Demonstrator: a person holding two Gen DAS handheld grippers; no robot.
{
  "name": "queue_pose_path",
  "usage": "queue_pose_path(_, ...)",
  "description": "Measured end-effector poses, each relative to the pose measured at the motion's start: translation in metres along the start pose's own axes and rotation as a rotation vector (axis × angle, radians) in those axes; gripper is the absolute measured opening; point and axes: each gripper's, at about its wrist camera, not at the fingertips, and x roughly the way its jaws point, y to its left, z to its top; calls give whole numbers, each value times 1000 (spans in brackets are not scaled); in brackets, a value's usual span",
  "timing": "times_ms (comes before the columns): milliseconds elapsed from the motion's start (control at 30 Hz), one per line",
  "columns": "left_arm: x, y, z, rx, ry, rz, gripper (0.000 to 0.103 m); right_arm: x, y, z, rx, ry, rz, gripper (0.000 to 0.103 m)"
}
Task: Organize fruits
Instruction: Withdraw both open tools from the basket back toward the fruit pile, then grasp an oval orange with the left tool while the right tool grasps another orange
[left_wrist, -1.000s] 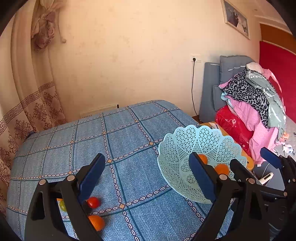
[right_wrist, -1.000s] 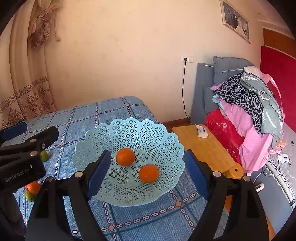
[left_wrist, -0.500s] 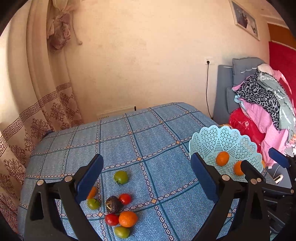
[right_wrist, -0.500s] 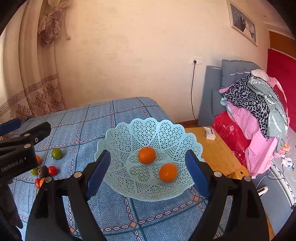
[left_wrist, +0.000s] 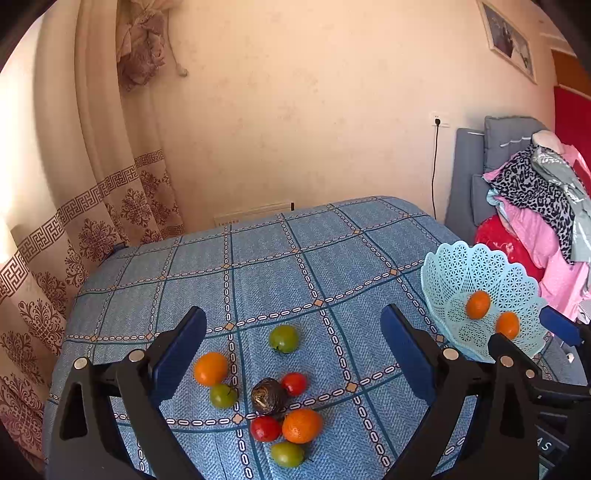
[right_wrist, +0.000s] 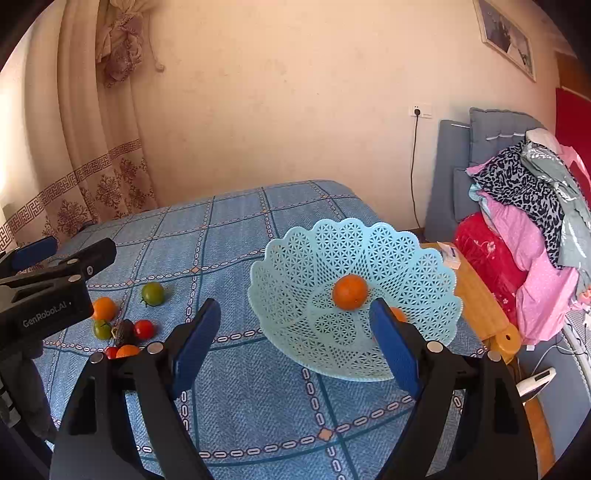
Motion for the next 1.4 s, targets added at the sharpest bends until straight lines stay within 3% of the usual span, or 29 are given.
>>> queue_pose_path(433,30,76,-13,-152,81,48,94,15,53,-17,-50,84,166,84)
queue_pose_path(833,76,107,-45,-212,213,43,94,47,95,-42,-77,226,274,84)
queue_pose_path(967,96,116,-57,-248,273,23,78,52,100,-46,-83,242,279,84)
queue_pose_path(1133,114,118,-68,-285,315,-27,70,58,104,-49,-88,260,282,84)
queue_pose_path(1267,126,117,-75,-290,342,-43,48,61,106,-51,-86,268,291,84)
queue_pose_path(1400,125,117,-75,-291,325,-50,38,64,109,-53,-93,269,302,84)
